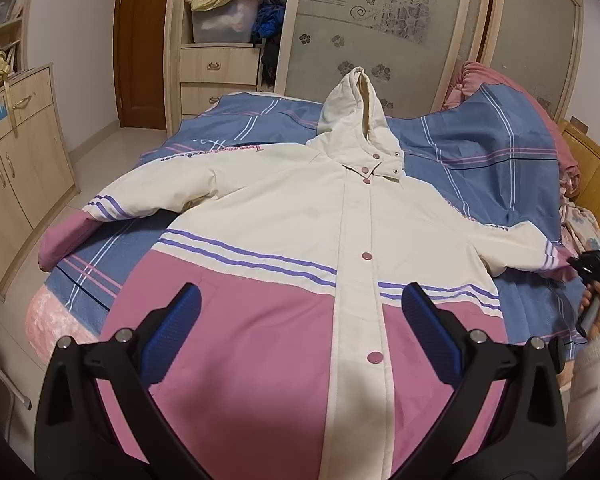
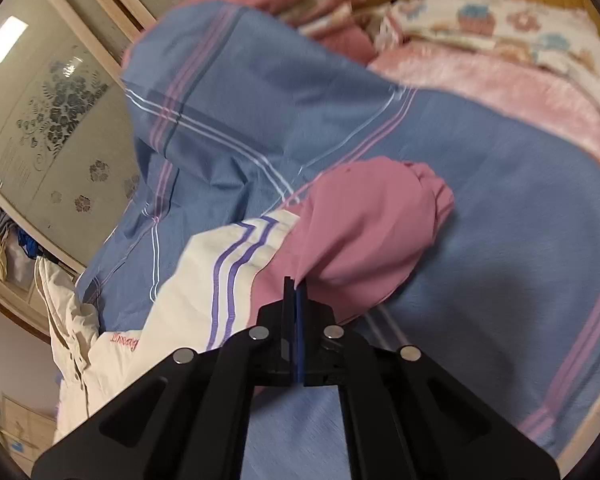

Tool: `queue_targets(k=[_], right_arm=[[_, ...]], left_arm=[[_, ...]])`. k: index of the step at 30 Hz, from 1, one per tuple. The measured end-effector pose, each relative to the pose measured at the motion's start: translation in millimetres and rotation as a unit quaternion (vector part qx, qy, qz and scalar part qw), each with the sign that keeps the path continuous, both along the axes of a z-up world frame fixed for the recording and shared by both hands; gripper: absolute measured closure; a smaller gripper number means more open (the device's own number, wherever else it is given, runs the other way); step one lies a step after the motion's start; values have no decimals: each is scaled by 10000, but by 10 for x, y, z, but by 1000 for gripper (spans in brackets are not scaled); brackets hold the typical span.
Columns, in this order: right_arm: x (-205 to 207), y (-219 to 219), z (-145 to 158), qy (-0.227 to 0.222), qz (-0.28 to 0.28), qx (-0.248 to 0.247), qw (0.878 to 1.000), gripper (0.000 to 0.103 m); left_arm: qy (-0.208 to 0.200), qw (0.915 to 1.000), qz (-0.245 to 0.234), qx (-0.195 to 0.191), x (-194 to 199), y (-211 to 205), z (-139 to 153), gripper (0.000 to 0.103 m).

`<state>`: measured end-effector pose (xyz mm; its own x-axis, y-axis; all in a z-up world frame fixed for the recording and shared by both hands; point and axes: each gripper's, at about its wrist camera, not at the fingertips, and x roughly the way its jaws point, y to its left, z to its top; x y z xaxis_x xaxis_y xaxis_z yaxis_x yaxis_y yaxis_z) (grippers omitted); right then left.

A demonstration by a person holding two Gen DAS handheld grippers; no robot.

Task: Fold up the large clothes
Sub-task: 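Grasp the pink sleeve cuff with the right gripper, then fold the pink sleeve across the jacket front with the right gripper and release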

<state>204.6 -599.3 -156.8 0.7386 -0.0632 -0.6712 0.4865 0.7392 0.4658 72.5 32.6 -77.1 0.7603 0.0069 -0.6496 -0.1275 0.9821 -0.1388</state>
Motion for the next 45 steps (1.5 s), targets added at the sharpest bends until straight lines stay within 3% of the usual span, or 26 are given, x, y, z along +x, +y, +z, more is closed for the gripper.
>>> queue_targets(k=[1, 4, 6, 7, 8, 9, 10, 14, 17, 20, 23, 25, 27, 28, 30, 31, 32, 34, 36, 37, 38, 41, 44, 45], right_arm=[[-130, 21, -26, 115, -83, -58, 9999, 103], [-70, 47, -423, 1247, 123, -394, 9913, 103], [-123, 32, -472, 1252, 72, -241, 9918, 96], [-201, 75, -380, 1177, -86, -295, 9926, 71], [-261, 175, -263, 1137, -217, -483, 9921, 16], [-310, 273, -182, 1007, -257, -634, 9926, 1], [-369, 457, -67, 675, -170, -817, 9942, 2], [-321, 1295, 155, 168, 1293, -893, 9874, 2], [-264, 2158, 209, -155, 2603, -564, 9637, 2], [-222, 2905, 122, -102, 3542, -19, 9351, 2], [-228, 3592, -21, 49, 4285, 362, 9028, 2], [-273, 3964, -115, 181, 4554, 379, 8893, 2], [-358, 4234, -144, 239, 4634, -6, 8858, 2], [-395, 4306, -133, 238, 4641, -308, 8850, 2], [-484, 4436, -109, 207, 4705, -835, 8782, 2], [-536, 4425, -111, 214, 4740, -967, 8749, 2], [-565, 4436, -103, 224, 4760, -1089, 8724, 2], [-651, 4366, -164, 232, 4753, -1178, 8716, 2], [-672, 4308, -159, 237, 4704, -1223, 8736, 2], [-709, 4282, -166, 230, 4661, -1227, 8759, 2], [-717, 4245, -171, 214, 4608, -1204, 8790, 2], [-737, 4100, -199, 235, 4407, -1016, 8916, 2], [-740, 3883, -230, 242, 4187, -579, 9059, 2], [-748, 3825, -240, 240, 4130, -432, 9094, 2]], left_arm=[[21, 10000, 8, 4, 9, 7, -24, 2], [138, 9999, -17, -31, 46, 43, -111, 2], [215, 9998, 28, 36, 51, 128, -161, 2], [208, 9997, 103, 67, 35, 198, -172, 2], [193, 9996, 189, 75, 18, 279, -182, 2], [184, 9993, 322, 57, -8, 412, -199, 2], [183, 9987, 473, -13, -26, 576, -225, 2], [322, 9894, 1170, -801, 6, 1439, -441, 2], [334, 9769, 1391, -1589, 69, 2044, -597, 2], [239, 9502, 1728, -2584, 168, 2672, -803, 2], [182, 9014, 2064, -3802, 343, 3222, -1089, 2], [213, 8880, 2131, -4070, 494, 3390, -1215, 2], [268, 8784, 2194, -4237, 682, 3529, -1355, 3], [278, 8755, 2273, -4255, 767, 3605, -1416, 8], [245, 8750, 2426, -4183, 934, 3770, -1519, 43], [275, 8701, 2535, -4218, 1000, 3863, -1578, 77], [234, 8577, 2745, -4342, 1033, 3978, -1645, 90], [-10, 8357, 2956, -4629, 1073, 4160, -1727, 90], [-141, 8235, 3105, -4746, 1124, 4249, -1720, 91], [-178, 8240, 3119, -4727, 1173, 4248, -1659, 91], [-209, 8315, 3130, -4585, 1216, 4206, -1541, 91], [-778, 8835, 2614, -3809, 1396, 3833, -797, 92], [-1492, 9240, 1372, -3242, 1546, 3168, -16, 91], [-1587, 9338, 980, -3053, 1570, 2899, 173, 91]])
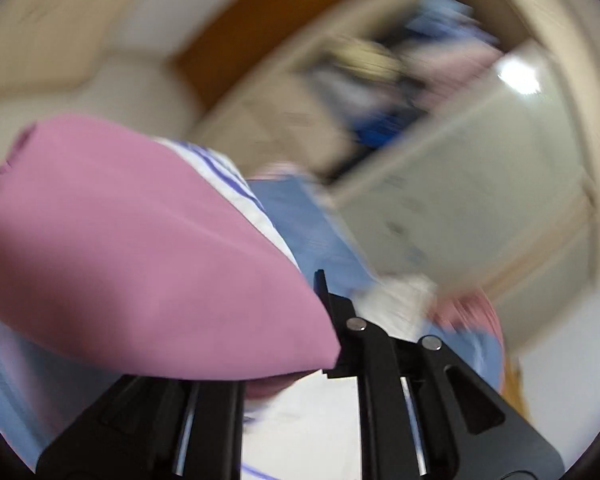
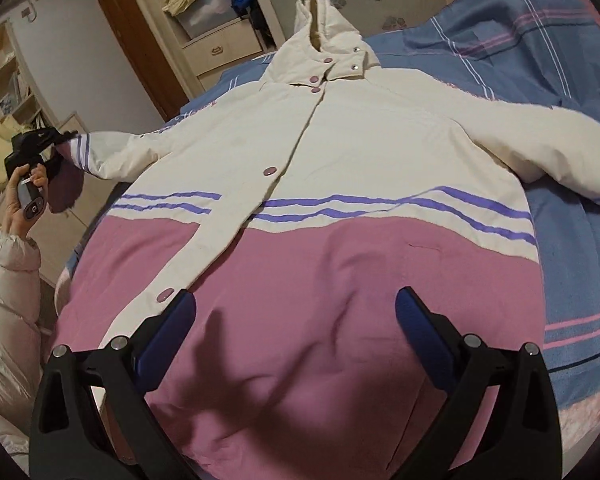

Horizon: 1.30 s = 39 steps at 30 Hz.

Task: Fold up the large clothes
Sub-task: 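Fold the pink sleeve across the jacket front with the right gripper and release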

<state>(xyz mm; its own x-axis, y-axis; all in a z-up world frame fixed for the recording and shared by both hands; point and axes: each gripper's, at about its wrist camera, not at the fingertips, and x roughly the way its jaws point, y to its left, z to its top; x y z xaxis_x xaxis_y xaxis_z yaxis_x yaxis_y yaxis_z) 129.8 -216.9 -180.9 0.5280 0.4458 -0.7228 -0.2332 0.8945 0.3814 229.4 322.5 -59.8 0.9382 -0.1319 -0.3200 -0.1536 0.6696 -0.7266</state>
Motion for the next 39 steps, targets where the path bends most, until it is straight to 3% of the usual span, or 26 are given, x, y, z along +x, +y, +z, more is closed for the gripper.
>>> queue_targets(k=[1, 3, 5, 6, 8, 9, 11, 15, 17, 20, 23, 27, 30, 31, 32, 33, 34, 35, 37, 39], right_arm=[[-6, -69, -7, 64, -88, 161, 9998, 2], [-31, -218, -9, 175, -288, 415, 9986, 2], [-67, -344, 3, 220, -438, 515, 9975, 2], [-98, -413, 16, 213, -507, 534, 9971, 2], [-156, -523, 52, 160, -610, 529, 9966, 2], [-185, -588, 63, 132, -681, 510, 9963, 2], [-215, -705, 57, 127, -817, 479, 9954, 2], [-176, -837, 28, 151, -918, 553, 9941, 2], [-101, -854, 36, 122, -901, 707, 9933, 2], [83, -847, 66, 114, -880, 1080, 9902, 2], [306, -780, 160, 42, -933, 1267, 9875, 1], [659, -534, 235, -202, -848, 622, 9943, 1], [974, -295, 133, 114, -505, 455, 9976, 1], [1095, -197, 72, 327, -330, 410, 9981, 1], [1170, -134, 22, 471, -238, 402, 9978, 6], [1271, -51, -30, 615, -177, 431, 9970, 16], [1337, 22, -58, 664, -155, 402, 9969, 37], [1434, 130, -56, 632, -104, 310, 9975, 51], [1588, 274, 5, 510, 32, 280, 9983, 66], [1773, 470, 125, 311, 232, 411, 9984, 69]], left_arm=[[-134, 9985, -431, 305, 55, -335, 181, 91], [-133, 9879, -1326, 794, 179, -1013, 356, 90], [363, 9635, -2254, 1397, 329, -1793, 291, 87], [586, 9522, -2592, 1508, 380, -2061, 187, 83], [962, 9317, -3137, 1555, 428, -2484, -88, 60], [1130, 9232, -3309, 1596, 399, -2665, -255, 55], [1347, 9169, -3380, 1640, 380, -2824, -477, 38], [1331, 9189, -3427, 1431, 153, -2781, -587, 30], [1211, 9287, -3150, 1539, 13, -2640, -564, 21], [1275, 9408, -2659, 1674, -121, -2432, -527, 19], [1566, 9455, -2326, 1652, -70, -2248, -622, 17], [2092, 9439, -2078, 1490, 318, -2056, -916, 17], [2402, 9484, -1705, 1169, 438, -1836, -1241, 19], [2468, 9495, -1569, 1132, 445, -1763, -1318, 25], [2535, 9509, -1436, 1040, 454, -1667, -1402, 38], [2552, 9522, -1388, 942, 463, -1605, -1448, 42], [2522, 9543, -1363, 841, 459, -1537, -1490, 46], [2479, 9564, -1312, 820, 451, -1479, -1511, 47], [2429, 9591, -1113, 931, 414, -1397, -1497, 51], [2387, 9631, -765, 984, 370, -1295, -1480, 54]])
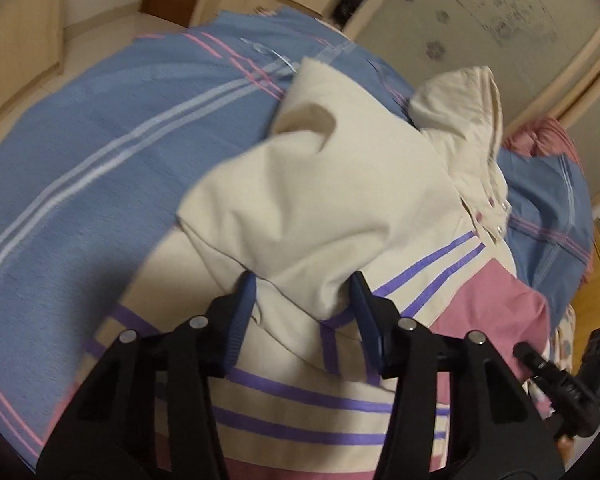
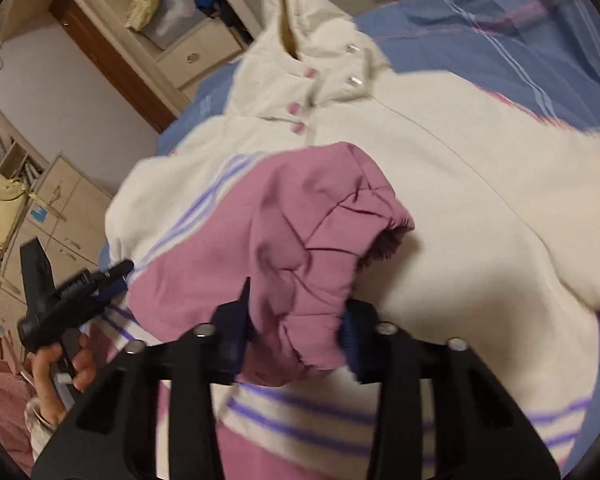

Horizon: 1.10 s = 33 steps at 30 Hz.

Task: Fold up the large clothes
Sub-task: 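Fold the pink sleeve across the jacket front with the right gripper and release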

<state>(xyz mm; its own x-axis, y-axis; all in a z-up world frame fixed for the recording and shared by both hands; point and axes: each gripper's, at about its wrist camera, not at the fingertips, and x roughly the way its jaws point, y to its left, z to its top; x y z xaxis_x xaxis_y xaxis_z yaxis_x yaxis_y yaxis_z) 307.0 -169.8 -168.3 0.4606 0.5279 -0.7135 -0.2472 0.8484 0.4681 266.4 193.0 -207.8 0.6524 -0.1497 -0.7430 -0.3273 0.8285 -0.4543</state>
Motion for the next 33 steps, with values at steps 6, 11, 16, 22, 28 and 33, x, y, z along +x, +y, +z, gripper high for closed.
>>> queue_targets(k=[6, 11, 16, 22, 28, 33], right_arm=[[487, 368, 40, 149, 236, -567, 9980, 66], [245, -187, -43, 220, -525, -269, 9980, 48], [-177, -631, 444, -889, -1606, -255, 9827, 35], [-285, -27, 305, 119, 565, 242, 9980, 35], [129, 317, -148, 144, 151, -858, 9961, 35], [658, 305, -157, -475, -190, -792, 9955, 37]], left_arm=[[-106, 9989, 455, -23, -40, 126, 28, 54], [-318, 9933, 872, 694, -361, 108, 306, 33], [-783, 9870, 289, 1376, -423, -273, 692, 29], [-586, 9823, -764, 1606, -238, -742, 624, 26], [129, 9875, -284, 1546, 14, -579, 199, 24], [235, 9911, 180, 1298, 169, -297, 145, 19]])
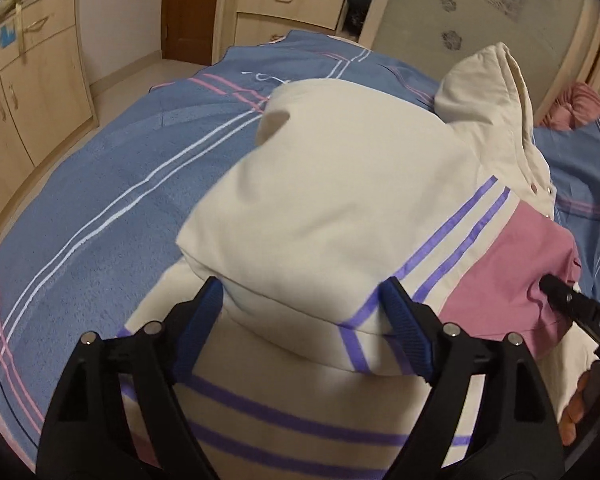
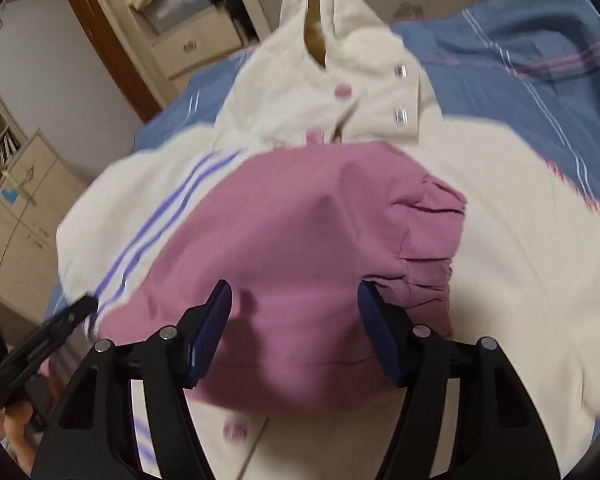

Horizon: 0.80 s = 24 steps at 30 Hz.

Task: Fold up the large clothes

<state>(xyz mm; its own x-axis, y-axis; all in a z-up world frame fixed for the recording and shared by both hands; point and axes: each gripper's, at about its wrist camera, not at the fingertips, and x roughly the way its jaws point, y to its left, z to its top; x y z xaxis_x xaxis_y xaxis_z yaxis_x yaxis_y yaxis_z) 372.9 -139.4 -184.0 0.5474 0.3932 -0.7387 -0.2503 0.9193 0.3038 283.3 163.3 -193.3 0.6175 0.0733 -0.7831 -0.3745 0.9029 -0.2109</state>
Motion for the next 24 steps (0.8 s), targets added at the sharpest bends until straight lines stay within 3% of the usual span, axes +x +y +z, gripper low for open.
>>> queue_targets(k=[1, 4, 8, 14, 16, 17, 20, 22, 24], right_arm=[[52, -25, 2, -80, -10, -32, 10000, 37], [-64, -154, 29, 228, 108, 130, 9996, 37], [-620, -358, 257, -36, 304, 51, 9995, 36], [-1550, -684, 226, 291, 677, -209, 9971, 36], [-1799, -793, 36, 547, 733, -353, 9952, 31], [-1927, -816, -140, 785, 759, -708, 9915, 30], [-2370, -996, -177, 519, 828, -1127, 9888, 24], [-2575, -1219, -54, 662, 581, -873, 9923, 20], [-2824, -1466, 28, 825, 504, -235, 9950, 18]], left_arm=[[-6, 10000, -2, -13, -3, 8, 17, 19], [-134, 9999, -93, -8, -144, -35, 105, 20], [-473, 9980, -420, 7, -469, -278, 335, 21], [-645, 9871, -1445, 220, -1122, -855, 581, 21], [-534, 9802, -1887, 264, -1297, -1073, 518, 20], [-307, 9762, -2113, 384, -1348, -1201, 417, 20], [263, 9721, -2203, 759, -1435, -1343, 73, 20], [254, 9756, -2114, 532, -1496, -1264, -26, 19], [187, 9771, -2063, 486, -1517, -1217, -65, 16]])
